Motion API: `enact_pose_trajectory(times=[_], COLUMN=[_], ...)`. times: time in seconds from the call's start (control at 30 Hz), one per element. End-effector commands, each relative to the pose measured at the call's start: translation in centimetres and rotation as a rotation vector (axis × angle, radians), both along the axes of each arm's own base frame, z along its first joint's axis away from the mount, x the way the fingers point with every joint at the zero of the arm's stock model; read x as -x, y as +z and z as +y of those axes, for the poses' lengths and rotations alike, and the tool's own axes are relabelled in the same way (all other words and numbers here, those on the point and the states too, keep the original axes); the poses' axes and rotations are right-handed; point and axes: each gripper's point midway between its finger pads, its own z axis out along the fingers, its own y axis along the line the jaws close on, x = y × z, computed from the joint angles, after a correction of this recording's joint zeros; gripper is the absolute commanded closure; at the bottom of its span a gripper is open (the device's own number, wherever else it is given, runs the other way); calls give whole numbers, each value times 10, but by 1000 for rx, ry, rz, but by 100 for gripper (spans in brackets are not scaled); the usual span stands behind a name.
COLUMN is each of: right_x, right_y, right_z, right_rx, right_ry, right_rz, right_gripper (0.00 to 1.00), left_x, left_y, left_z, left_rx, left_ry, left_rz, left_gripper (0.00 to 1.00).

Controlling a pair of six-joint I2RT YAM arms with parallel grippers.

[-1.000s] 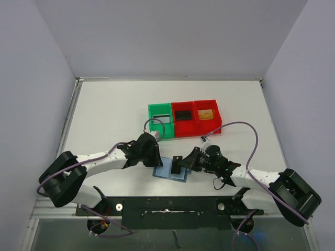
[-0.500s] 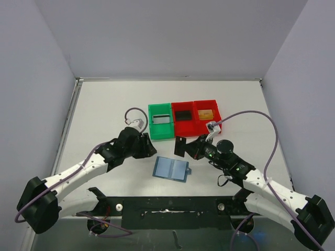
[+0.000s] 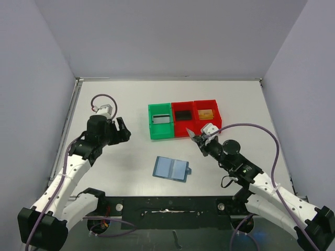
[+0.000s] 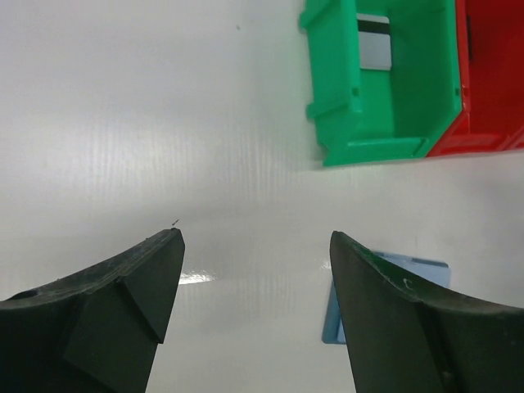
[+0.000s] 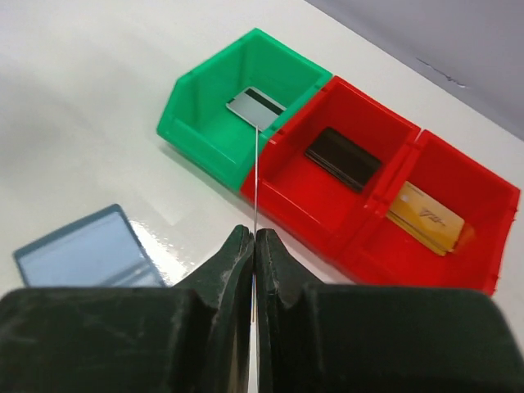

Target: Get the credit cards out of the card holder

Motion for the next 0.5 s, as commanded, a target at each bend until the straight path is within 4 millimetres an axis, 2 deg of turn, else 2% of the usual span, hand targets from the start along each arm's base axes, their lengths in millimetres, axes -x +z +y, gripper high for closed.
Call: enact_pose_trajectory(times=[0.0, 0.13, 0.47], right_x=[-22, -32, -54], right_y=[28, 29, 27], right_z=[-9, -4, -6], right_rx=[158, 217, 279], right_ry=[-37, -25, -75], right_rz=[-156, -167, -172], right_gripper=[100, 100, 100], left_x=[-15, -18, -19], left_y=[21, 7, 8], left_z=[35, 57, 60], left_rx=[-93, -114, -107], left_ry=[16, 83, 105], left_rz=[-79, -82, -122], left_gripper=[29, 28, 28])
